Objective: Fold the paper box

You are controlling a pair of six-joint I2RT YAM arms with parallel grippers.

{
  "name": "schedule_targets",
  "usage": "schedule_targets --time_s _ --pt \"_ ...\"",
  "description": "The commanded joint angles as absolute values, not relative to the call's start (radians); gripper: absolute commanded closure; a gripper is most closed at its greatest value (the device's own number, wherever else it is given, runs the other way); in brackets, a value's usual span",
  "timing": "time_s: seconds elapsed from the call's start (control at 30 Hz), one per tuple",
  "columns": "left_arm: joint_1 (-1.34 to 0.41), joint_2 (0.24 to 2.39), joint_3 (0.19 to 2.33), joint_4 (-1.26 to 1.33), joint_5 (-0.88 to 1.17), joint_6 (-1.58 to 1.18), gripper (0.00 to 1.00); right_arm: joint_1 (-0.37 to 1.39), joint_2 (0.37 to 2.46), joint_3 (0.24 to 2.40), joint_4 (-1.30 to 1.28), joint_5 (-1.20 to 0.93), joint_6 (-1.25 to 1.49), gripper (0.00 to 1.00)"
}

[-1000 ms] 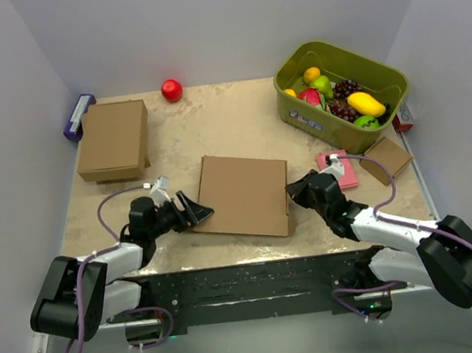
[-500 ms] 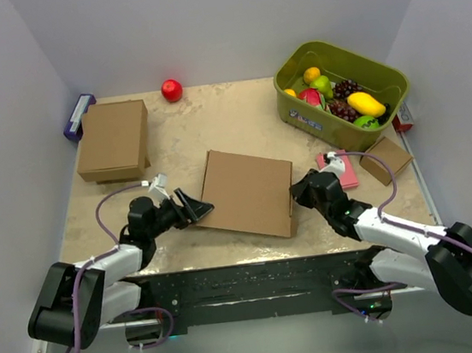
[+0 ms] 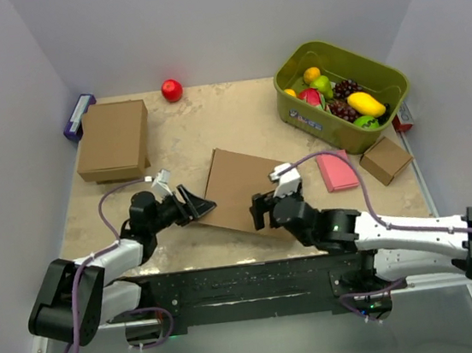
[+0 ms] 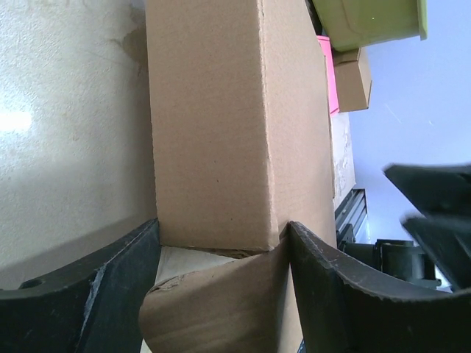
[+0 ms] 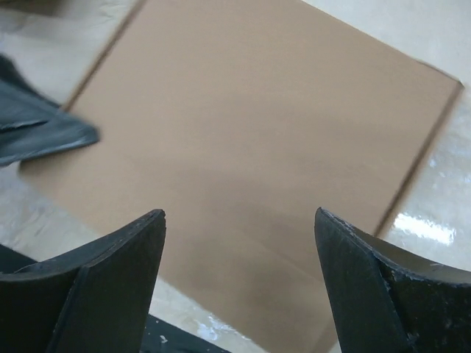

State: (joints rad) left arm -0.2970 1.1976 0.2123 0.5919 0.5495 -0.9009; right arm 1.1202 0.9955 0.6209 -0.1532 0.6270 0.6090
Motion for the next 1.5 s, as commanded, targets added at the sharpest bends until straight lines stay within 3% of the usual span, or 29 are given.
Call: schedule_targets --time_s 0.0,0.17,0.33,0.57,0.7,0.8,1.03,1.17,1.27,1.47 --pt "-0.301 1.204 0.273 0.58 0.591 -0.884 0.66 1.32 1.148 0.731 -0.172 0.941 0.425 0.12" --pt "-0.299 1.235 0.305 0.552 0.632 -0.879 0.67 1.462 1.35 0.816 -0.152 1.043 0.37 0.02" --pt "-0.291 1.241 0.331 0.515 0.649 -0.867 0.67 1.499 1.556 0.896 -0.153 1.104 0.366 0.02" --pt "-0.282 1.227 0.348 0.457 0.661 -0.833 0.67 1.5 1.874 1.12 -0.62 1.334 0.728 0.01" --pt "-0.278 1.218 0.348 0.449 0.669 -0.828 0.67 1.499 2.03 1.27 -0.983 1.41 1.065 0.01" --pt "-0.275 1.215 0.348 0.449 0.676 -0.831 0.67 1.5 2.109 1.311 -1.129 1.43 1.174 0.01" --pt "-0.275 1.19 0.345 0.434 0.681 -0.83 0.67 1.488 2.068 1.256 -1.001 1.411 1.063 0.01" --pt "-0.275 1.181 0.339 0.417 0.696 -0.825 0.67 1.457 1.968 1.12 -0.616 1.341 0.733 0.03" --pt "-0.275 1.172 0.336 0.399 0.707 -0.819 0.67 1.428 1.914 1.065 -0.445 1.307 0.597 0.08" --pt "-0.275 1.163 0.33 0.394 0.721 -0.821 0.67 1.407 1.956 1.08 -0.38 1.315 0.505 0.22"
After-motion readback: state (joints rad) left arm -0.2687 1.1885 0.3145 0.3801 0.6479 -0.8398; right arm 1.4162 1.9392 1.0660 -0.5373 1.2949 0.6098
